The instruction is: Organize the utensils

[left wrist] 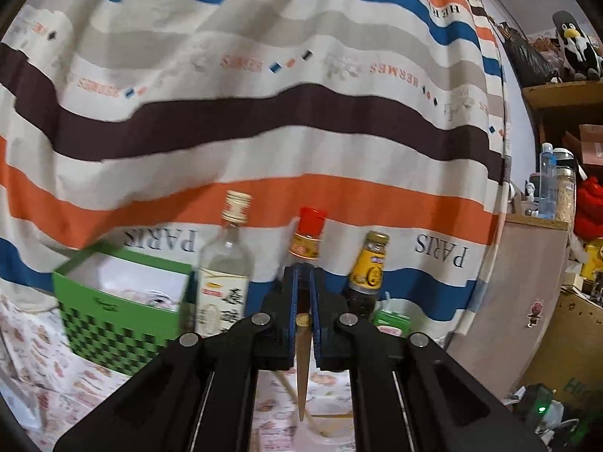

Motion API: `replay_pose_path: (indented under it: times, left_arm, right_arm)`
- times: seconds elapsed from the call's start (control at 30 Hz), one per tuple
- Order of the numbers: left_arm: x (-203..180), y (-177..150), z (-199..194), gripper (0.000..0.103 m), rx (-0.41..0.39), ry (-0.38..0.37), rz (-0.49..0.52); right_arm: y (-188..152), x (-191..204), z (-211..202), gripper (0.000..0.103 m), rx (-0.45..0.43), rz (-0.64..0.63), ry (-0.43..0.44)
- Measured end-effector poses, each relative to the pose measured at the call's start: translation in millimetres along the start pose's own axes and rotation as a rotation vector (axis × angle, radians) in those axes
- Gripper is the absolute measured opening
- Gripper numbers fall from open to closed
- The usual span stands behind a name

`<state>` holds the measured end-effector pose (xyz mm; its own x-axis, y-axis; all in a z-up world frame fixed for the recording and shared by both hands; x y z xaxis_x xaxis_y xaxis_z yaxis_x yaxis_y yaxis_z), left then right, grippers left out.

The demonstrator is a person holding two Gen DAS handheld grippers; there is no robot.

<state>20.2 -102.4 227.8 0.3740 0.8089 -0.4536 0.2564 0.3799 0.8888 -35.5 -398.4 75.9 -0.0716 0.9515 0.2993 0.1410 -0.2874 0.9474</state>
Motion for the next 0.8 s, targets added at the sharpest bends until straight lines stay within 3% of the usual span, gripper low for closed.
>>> replay_pose_path:
  times: [0.2, 0.37, 0.8]
  left_arm:
    - [-23, -22, 22, 0.006, 0.034, -0.008, 0.034]
    - [-28, -44, 49, 0.006, 0.063, 0.029, 0.051]
    - [14, -89, 107, 0.006, 0.197, 0.119, -0.043]
  right_arm:
    - [-9, -17, 14, 0.008, 0.038, 0.051, -0.018]
    - [-16, -23, 28, 0.008, 0.073, 0.053, -0.041]
    - [-24, -33, 40, 0.01, 0.114, 0.09, -0.036]
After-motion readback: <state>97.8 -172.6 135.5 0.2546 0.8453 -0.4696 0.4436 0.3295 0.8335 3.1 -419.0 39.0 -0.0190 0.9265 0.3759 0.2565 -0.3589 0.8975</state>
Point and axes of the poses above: each gripper's, at about its wrist camera, not at the fingertips, and z roughly the way its jaws point, x to its left, y to its top, the point moved 2 cm from there along z, roughly the way its jaws point, and after that the axes turned 14 degrees about -z, right-handed, at the moved point
